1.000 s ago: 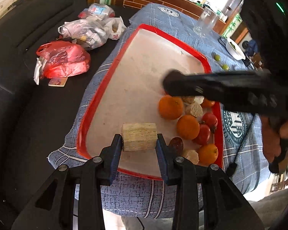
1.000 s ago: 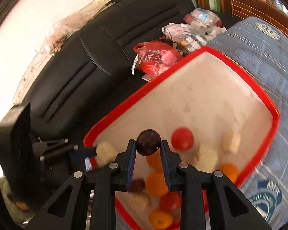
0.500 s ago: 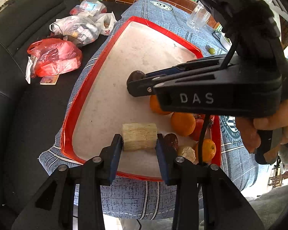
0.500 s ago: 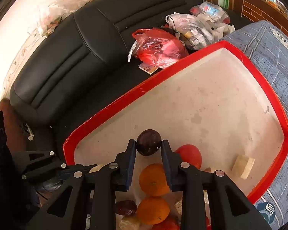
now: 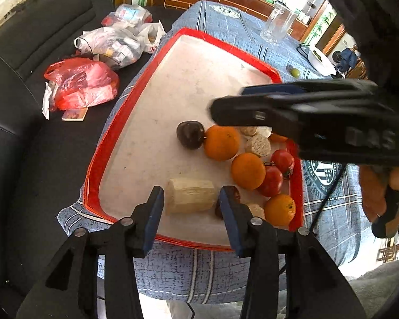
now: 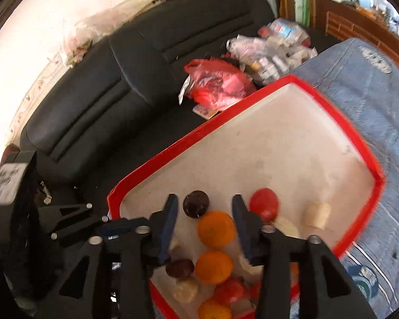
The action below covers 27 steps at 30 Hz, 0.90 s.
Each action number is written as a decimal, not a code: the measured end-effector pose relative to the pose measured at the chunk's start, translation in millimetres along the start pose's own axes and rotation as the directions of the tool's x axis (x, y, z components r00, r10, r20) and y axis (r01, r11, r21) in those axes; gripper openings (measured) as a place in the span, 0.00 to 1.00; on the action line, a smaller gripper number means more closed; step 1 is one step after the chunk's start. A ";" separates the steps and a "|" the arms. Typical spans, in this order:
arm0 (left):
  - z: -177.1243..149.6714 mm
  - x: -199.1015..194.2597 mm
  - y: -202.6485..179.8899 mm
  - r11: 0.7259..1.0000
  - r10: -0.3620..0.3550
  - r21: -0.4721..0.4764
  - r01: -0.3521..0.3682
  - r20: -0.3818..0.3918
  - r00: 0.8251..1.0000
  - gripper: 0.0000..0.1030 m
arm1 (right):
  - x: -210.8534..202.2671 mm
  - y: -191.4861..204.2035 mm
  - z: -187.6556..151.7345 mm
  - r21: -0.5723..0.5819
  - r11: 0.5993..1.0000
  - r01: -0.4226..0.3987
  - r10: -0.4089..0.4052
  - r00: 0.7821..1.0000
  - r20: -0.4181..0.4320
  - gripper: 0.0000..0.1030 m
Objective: Organize fruits
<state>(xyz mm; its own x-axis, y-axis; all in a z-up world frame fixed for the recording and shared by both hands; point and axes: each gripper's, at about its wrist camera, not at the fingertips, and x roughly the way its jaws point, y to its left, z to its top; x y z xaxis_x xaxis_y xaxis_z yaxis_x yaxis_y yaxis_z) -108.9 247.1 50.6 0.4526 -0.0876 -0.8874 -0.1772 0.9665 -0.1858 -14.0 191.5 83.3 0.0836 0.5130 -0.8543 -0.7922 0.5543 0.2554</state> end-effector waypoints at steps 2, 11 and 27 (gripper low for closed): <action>0.4 -2.7 -3.9 1.000 0.022 -0.004 -0.022 0.009 1.000 0.41 | -14.4 -5.6 -10.5 0.017 1.000 0.011 -0.012 1.000 0.027 0.58; -2.7 -20.5 -23.6 0.998 0.050 -0.030 -0.047 0.094 0.994 0.74 | -65.4 -41.2 -61.3 0.128 0.991 0.040 -0.054 0.993 0.103 0.76; -19.6 -42.7 -66.4 0.969 0.248 -0.057 -0.242 0.160 0.956 0.87 | -105.7 -57.3 -123.9 0.105 0.994 0.044 -0.058 0.990 0.127 0.85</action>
<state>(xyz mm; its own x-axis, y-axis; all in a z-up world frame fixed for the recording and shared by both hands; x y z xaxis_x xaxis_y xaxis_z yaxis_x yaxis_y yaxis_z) -133.6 182.0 92.6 0.5281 0.1944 -0.8266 -0.3310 0.9436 0.0104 -52.3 24.3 102.8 0.2052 0.5592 -0.8033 -0.7201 0.6421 0.2631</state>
